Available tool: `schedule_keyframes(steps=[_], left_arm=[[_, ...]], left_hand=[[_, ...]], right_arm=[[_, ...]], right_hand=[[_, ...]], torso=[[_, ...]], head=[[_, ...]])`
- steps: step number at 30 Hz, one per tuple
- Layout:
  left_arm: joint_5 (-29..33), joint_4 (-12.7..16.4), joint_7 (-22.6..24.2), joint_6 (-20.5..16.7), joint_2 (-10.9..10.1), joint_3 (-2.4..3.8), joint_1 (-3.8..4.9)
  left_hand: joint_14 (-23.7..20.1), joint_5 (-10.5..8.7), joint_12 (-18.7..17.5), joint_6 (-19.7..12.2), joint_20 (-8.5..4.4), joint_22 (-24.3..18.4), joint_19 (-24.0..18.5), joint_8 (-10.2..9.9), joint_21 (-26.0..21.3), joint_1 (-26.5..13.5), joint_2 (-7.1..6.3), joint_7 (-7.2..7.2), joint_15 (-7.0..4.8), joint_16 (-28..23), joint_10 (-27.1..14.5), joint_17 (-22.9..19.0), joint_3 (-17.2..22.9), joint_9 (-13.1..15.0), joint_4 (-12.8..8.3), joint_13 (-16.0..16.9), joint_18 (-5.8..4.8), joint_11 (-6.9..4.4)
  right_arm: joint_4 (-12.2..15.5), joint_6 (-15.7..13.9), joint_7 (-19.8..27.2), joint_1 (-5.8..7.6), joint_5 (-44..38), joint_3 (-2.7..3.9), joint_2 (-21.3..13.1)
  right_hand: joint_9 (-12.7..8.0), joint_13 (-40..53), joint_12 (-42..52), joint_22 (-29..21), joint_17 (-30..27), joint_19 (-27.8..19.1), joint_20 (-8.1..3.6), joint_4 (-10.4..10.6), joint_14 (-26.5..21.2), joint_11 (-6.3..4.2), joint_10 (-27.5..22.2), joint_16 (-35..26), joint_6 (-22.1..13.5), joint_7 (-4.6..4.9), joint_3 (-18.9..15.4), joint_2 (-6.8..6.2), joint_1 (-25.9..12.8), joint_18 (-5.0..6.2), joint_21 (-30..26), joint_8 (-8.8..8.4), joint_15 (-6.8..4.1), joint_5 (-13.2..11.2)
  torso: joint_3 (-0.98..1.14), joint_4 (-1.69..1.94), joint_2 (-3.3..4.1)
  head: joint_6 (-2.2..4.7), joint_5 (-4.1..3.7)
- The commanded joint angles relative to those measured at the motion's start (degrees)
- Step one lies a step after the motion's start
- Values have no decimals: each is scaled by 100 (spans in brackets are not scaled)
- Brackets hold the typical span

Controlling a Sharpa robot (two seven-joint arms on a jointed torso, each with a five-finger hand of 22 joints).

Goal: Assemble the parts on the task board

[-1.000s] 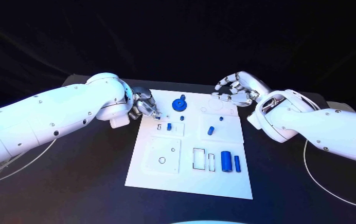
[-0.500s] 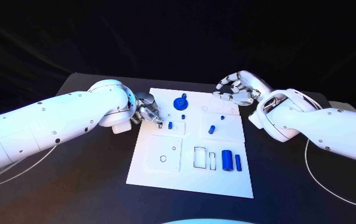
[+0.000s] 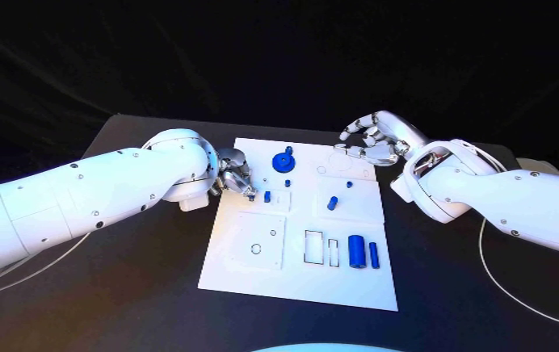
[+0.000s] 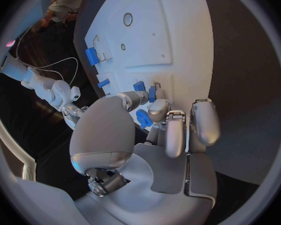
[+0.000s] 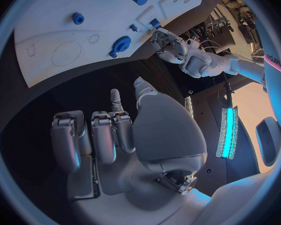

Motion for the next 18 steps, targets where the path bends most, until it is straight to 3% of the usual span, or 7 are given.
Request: schedule_keyframes(steps=[1, 18], left_arm=[[-210, -19, -27, 61, 31, -1, -2], [-442, -75, -83, 245, 92, -11, -3]], left_hand=[[569, -7, 36, 88, -10, 10, 24, 36, 31, -81, 2, -149, -47, 26, 36, 1425, 319, -12, -317, 7, -27, -12], [576, -12, 60, 143, -42, 43, 47, 104, 39, -372, -114, -191, -80, 38, 30, 1447, 14, -129, -111, -11, -35, -48]], right_arm=[[9, 68, -3, -5, -50, -1, -3], [22, 56, 3, -5, -50, -1, -17]], right_hand=[[9, 1044, -25, 1315, 994, 450, -33, -6, 488, -41, 184, -37, -37, -11, -25, 29, 30, -12, -31, 34, -25, 38], [15, 1039, -30, 1311, 988, 447, -34, -2, 486, -41, 181, -39, -38, -11, -33, 27, 25, -10, -38, 40, -25, 45]], torso=[[-1, 3, -3], [-4, 5, -4]], head=[[1, 2], [-18, -4]])
